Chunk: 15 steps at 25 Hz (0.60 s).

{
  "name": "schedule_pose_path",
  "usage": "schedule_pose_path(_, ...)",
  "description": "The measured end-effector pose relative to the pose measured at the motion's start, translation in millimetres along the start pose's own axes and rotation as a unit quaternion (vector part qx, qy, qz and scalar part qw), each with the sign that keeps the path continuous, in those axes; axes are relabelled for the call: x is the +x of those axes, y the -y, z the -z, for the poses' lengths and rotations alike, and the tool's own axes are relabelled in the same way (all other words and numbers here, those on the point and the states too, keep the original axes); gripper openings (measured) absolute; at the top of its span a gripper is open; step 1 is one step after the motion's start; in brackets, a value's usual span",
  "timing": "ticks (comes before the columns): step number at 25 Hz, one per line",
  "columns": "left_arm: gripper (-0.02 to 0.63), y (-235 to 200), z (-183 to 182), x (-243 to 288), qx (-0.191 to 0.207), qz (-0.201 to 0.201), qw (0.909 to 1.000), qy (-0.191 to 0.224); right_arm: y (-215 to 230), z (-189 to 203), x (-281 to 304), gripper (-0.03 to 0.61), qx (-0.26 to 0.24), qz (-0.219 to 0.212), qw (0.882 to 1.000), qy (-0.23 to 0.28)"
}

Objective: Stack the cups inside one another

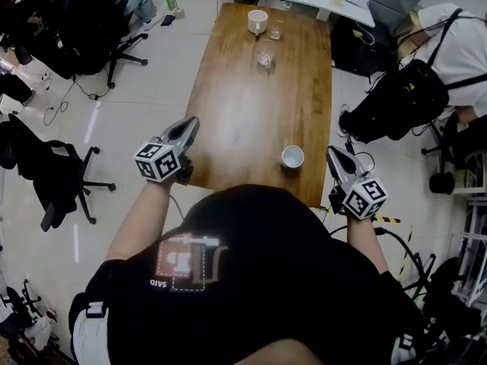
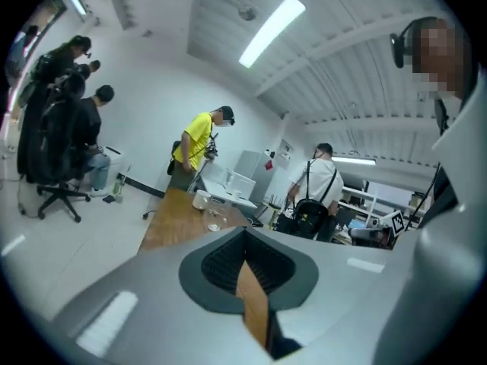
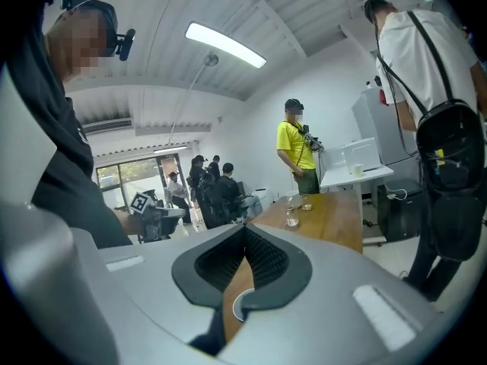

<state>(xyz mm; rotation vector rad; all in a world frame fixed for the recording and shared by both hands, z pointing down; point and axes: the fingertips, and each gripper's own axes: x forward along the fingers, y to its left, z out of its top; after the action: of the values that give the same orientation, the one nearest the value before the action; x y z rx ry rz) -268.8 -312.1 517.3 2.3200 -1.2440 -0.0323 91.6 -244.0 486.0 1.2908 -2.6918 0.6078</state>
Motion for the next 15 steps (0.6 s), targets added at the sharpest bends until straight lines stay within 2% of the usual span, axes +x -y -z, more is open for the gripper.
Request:
schedule_pose_path(5, 0.002, -17, 6, -25, -0.022, -0.022, 0.9994, 0.014, -8, 4, 20, 0.014, 0.008, -0.017, 1.000, -0.011)
schedule_pose_path(15, 0.002, -5, 5, -30, 0.000, -0.008, 0.9999, 0.013, -7, 6, 27, 0.012, 0.021, -0.022, 1.000, -0.007)
